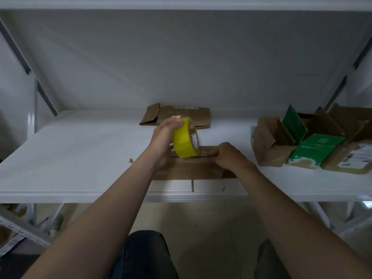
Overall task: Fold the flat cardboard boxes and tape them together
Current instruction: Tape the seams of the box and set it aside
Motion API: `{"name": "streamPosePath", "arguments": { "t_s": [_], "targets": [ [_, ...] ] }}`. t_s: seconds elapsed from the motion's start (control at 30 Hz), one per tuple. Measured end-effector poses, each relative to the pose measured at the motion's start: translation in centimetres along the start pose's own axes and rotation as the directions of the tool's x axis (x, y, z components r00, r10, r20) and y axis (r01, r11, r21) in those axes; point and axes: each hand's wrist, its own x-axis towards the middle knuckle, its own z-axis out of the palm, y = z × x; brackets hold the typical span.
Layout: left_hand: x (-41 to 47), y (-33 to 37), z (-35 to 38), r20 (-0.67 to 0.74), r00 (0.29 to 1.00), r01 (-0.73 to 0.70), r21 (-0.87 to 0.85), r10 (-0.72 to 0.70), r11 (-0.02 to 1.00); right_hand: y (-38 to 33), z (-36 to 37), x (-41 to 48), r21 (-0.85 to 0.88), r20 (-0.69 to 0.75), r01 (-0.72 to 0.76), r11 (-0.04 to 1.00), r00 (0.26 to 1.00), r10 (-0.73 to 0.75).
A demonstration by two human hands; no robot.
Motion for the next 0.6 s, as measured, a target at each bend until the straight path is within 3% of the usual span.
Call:
{"name": "streamPosePath", "arguments": {
  "t_s": [0.1,0.17,0.23,0.37,0.53,0.6],
  "targets": [
    [0.5,-2.5,-0.5,0.092,0.981,0.182,-0.123,-0.171,0.976,-0.3,-0.2,-0.1,-0.073,0.076,-0.028,0.997,0.997,0.033],
    [1.1,-3.1,-0.8,0.056,0.984,0.176,-0.158,-0.169,0.972,-1.1,-0.6,-0.6,-0.163,0.101,-0.003,0.987,0.995,0.020],
    [1.4,-3.2,-0.8,0.030,0.984,0.176,-0.161,-0.173,0.971,-2.5,-1.0,-1.6,-0.157,0.040,0.105,0.982,0.994,-0.100],
    [2.6,-3.4,-1.3,0.037,0.976,0.219,-0.142,-0.216,0.965,-5.6,0.1,-3.4,-0.062,0.027,0.328,0.943,0.945,-0.327],
    [3.0,-3.3,-1.7,0.026,0.970,0.242,-0.182,-0.241,0.953,-6.4,-0.9,-3.2,0.207,0.001,0.368,0.907,0.926,-0.376],
    [3.1,-3.5,-1.5,0.013,0.957,0.286,-0.177,-0.289,0.942,-6.2,-2.0,-3.4,0.324,0.013,0.318,0.891,0.940,-0.341]
  ]
}}
